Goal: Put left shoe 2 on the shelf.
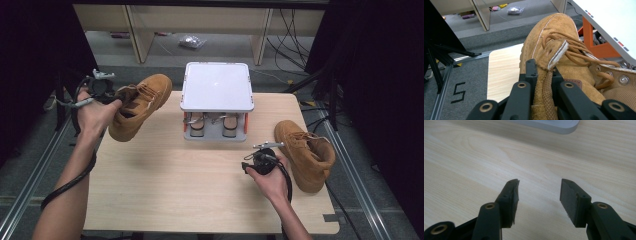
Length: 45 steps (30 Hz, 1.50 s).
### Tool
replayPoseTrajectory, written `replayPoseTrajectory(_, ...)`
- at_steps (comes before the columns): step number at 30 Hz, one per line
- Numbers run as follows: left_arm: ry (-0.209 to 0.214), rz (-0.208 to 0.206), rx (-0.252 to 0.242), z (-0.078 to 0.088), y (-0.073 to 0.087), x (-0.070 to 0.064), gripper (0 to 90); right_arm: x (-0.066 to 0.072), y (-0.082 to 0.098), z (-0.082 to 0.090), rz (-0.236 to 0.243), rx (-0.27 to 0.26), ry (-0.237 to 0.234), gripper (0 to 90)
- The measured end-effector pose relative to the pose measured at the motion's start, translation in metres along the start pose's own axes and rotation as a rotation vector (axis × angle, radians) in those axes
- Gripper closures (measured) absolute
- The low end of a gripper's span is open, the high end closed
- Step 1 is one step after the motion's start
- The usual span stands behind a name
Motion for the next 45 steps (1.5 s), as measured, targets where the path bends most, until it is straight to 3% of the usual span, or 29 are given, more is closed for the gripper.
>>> replayPoseTrajectory(6,-0.018,-0.003,-0.010,-0.001,-0.009,-0.001,83.7,0.002,0.003,0.001,-0.019,0.004,-0.011,49.6)
replayPoseTrajectory(22,-0.035,-0.024,-0.036,-0.005,-0.023,-0.007,83.6,0.002,0.001,0.005,-0.016,-0.009,-0.011,49.4)
replayPoseTrajectory(45,-0.032,-0.030,-0.081,0.000,-0.048,-0.016,83.6,0.002,0.002,0.004,-0.018,-0.010,-0.009,48.7)
Point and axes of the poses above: each handheld gripper's, and its own axes: z roughly backward along the jaws, y roughly out of its underside, x roughly to its left, the point moved 10 cm from there along -z, roughly forward along the jaws, and after that the axes turned 3 degrees about -y, right-handed, at the moved point
